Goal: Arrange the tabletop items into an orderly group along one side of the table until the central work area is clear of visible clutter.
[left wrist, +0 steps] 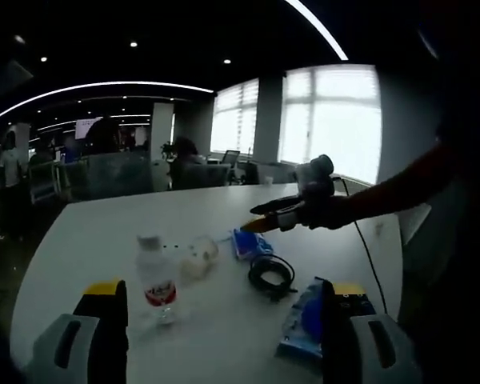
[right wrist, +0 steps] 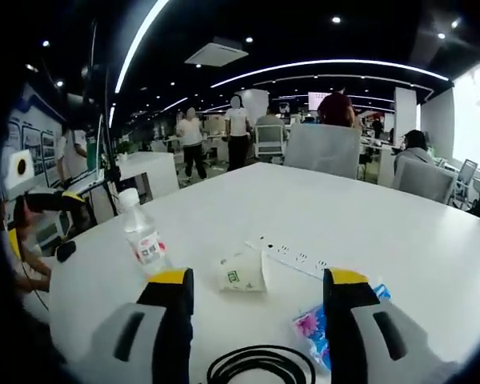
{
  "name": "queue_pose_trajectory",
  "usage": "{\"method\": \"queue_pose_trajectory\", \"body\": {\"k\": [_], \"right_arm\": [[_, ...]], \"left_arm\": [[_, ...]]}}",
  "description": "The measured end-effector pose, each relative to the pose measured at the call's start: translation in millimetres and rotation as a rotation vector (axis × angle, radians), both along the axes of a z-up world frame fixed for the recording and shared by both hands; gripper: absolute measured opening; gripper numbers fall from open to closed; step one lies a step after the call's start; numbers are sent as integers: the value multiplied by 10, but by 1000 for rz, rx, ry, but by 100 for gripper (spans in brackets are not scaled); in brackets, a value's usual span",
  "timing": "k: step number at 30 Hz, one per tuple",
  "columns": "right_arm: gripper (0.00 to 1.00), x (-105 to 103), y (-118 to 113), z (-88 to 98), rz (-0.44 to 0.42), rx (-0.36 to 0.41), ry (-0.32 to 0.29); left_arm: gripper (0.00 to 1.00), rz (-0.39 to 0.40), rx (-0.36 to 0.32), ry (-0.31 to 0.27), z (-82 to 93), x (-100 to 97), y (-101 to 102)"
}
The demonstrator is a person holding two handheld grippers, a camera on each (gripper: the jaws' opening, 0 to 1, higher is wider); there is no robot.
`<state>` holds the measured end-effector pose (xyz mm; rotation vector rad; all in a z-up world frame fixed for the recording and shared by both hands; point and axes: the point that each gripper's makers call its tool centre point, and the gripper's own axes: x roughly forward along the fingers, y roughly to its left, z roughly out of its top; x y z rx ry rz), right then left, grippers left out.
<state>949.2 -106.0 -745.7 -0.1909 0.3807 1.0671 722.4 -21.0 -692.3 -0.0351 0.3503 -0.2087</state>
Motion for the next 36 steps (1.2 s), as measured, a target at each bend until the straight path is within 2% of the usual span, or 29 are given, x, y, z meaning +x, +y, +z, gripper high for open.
{"method": "queue_pose_trajectory", "body": {"k": [4,8,11,21,29,36], "right_arm": [[61,21,101,27,14,8,-1],[60,53,165,-72,26,-15,15],[59,49,214,-176,58,-49,4],[49,147,275,-262,72,-68,-14],[42,172,374,-394,84,-51,15],[41,147,486,-470,126,-14,47]], "left_arm": [[100,-2,-2,-10,43,19,3],[100,-8,-6,-15,63,47,4],[100,-4,-6,-16,50,75,40],[100,-3,-12,-23,26,135,87],[100,-15,-16,-10,-25,174,71],[100,-22,-24,12,-82,197,38]]}}
